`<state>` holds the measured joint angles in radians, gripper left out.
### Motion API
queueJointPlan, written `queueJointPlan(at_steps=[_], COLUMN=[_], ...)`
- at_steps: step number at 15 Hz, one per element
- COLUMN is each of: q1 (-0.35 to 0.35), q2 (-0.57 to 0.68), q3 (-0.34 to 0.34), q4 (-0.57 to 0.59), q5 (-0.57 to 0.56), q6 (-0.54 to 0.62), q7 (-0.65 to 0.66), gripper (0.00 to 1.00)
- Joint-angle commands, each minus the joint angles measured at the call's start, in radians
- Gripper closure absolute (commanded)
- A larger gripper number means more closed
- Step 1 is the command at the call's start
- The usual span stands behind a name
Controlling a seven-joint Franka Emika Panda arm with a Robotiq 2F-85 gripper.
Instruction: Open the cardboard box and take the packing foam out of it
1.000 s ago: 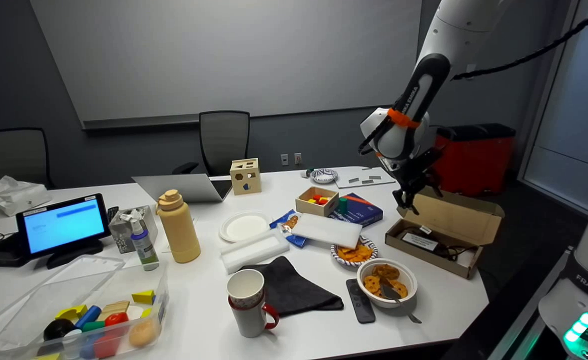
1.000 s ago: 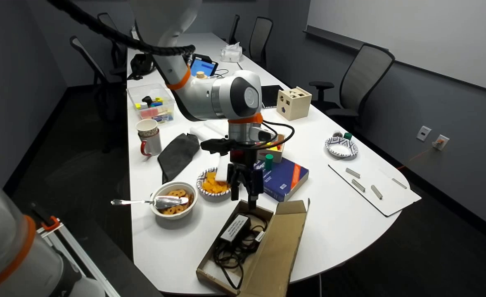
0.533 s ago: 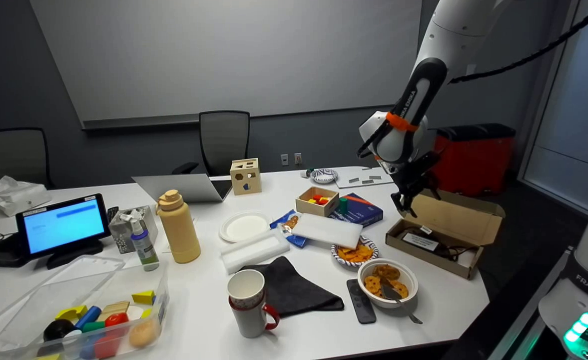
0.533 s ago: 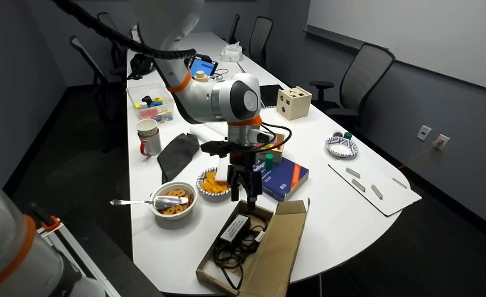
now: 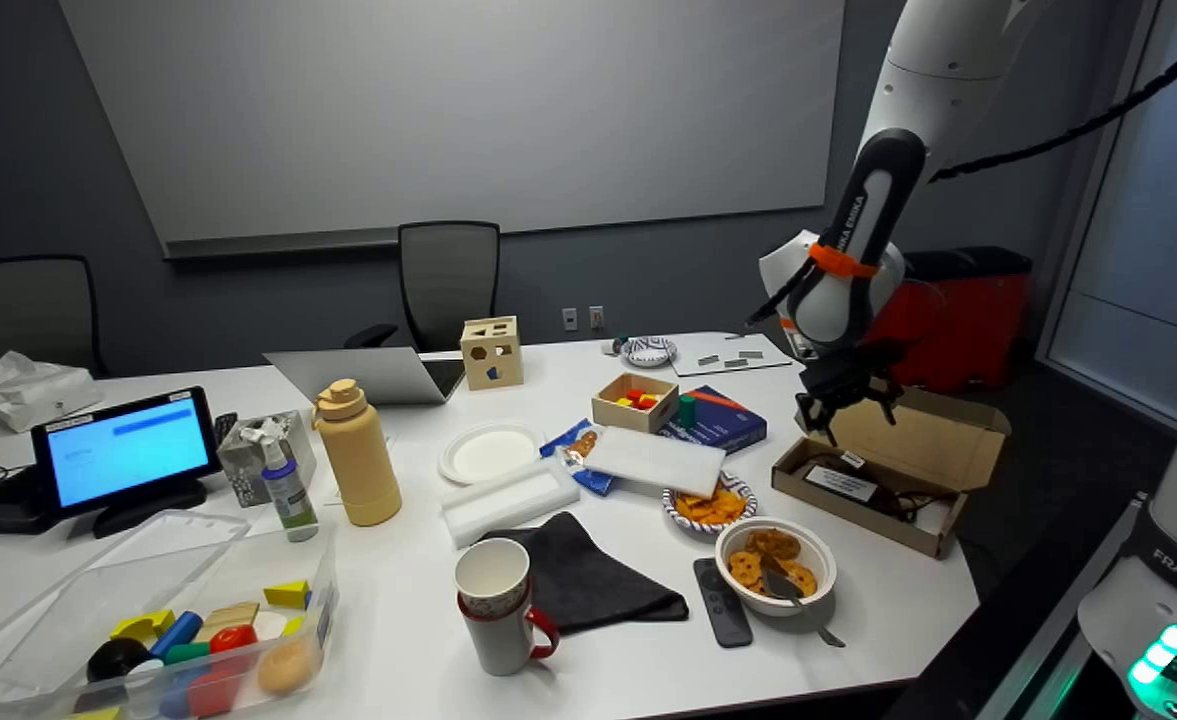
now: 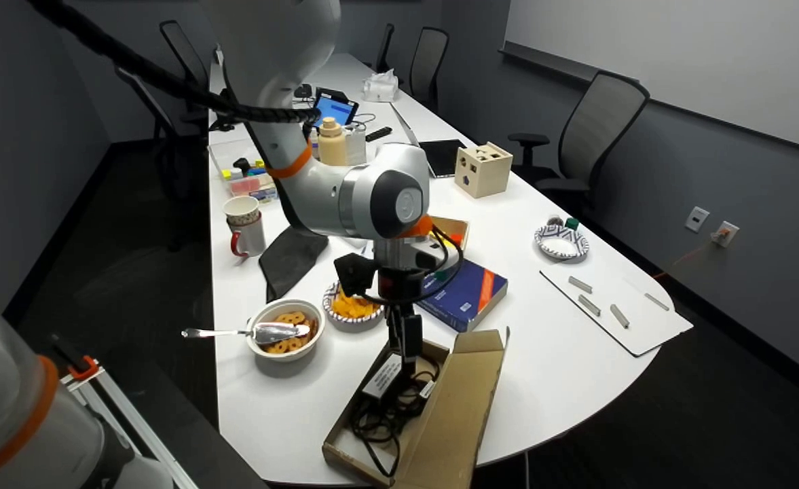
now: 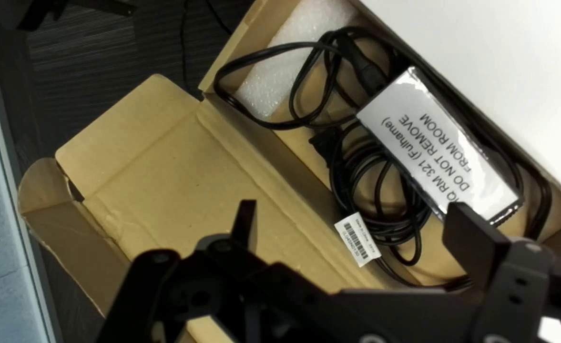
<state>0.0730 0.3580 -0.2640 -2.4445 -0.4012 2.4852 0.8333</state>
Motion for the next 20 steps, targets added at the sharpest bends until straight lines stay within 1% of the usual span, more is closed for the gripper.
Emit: queueJointPlan(at_steps=[1, 2, 4, 10, 12, 15, 20], q1=[-0.044, -0.053, -0.047, 0.030, 0.053, 0.069, 0.064], q2=[-0.010, 0.005, 0.042, 0.162, 0.195, 0.241, 0.302], q3=[-0.010, -0.007, -0.011, -0.039, -0.050, -0.050, -0.040], q4=[-0.039, -0.037, -0.025, -0.015, -0.014, -0.020, -0.015], q5=[0.052, 0.077, 0.113, 0.243, 0.293, 0.382, 0.511], q6=[0.155, 0.193, 0.265, 0.424, 0.459, 0.514, 0.576], q7=[0.027, 0.020, 0.035, 0.115, 0.122, 0.115, 0.094], gripper=[0.00, 0.00, 0.00, 0.00, 0.00, 0.00, 0.00])
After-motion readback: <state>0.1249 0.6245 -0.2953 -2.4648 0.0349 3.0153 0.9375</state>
